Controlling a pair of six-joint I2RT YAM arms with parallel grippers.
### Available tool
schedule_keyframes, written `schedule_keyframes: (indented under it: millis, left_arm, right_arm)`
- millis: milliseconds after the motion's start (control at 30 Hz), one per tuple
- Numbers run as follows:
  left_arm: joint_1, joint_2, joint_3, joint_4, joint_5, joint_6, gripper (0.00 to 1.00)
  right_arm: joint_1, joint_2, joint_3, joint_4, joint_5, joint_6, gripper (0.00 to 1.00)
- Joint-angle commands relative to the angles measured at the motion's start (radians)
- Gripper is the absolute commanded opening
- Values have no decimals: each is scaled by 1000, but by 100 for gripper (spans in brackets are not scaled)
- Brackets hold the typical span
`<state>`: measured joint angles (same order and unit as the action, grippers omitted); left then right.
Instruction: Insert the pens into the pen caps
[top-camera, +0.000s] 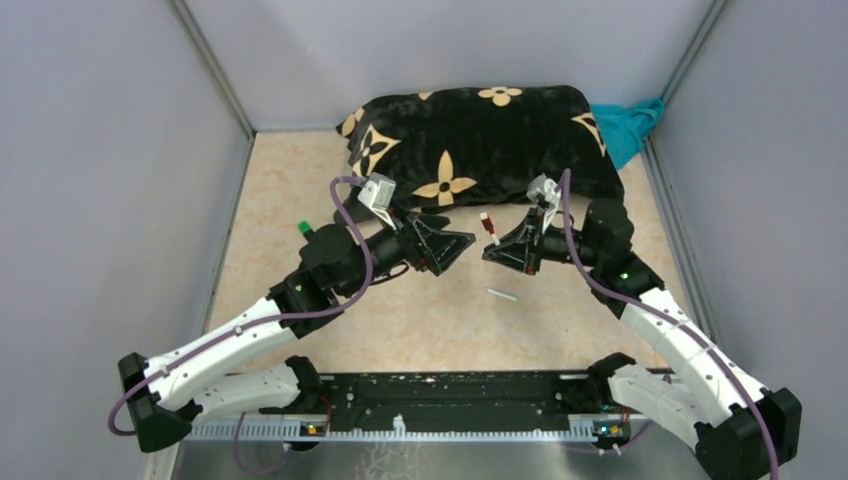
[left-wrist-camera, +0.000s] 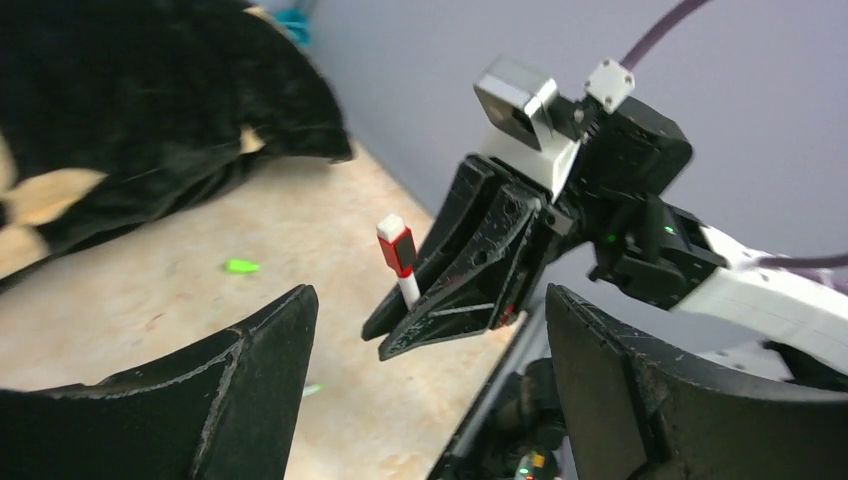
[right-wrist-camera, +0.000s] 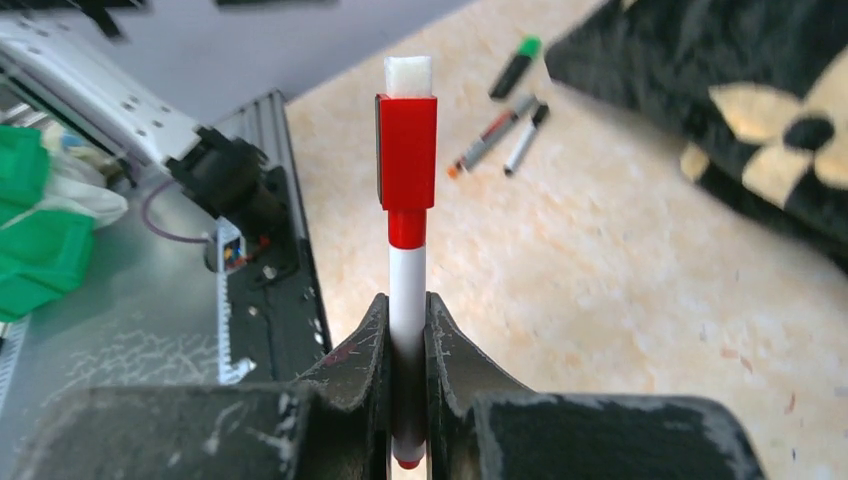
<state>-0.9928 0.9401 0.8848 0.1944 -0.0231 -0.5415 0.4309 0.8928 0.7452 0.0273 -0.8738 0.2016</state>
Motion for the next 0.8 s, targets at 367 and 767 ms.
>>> schedule_keyframes:
  millis: [367, 767]
  left_arm:
    - [2, -111, 37, -371, -356, 45, 88]
    - [2, -204, -31, -393, -463, 17, 88]
  right_arm:
    - [130, 397, 53, -26, 303, -97, 0]
    - [339, 877, 464, -146, 460, 27, 0]
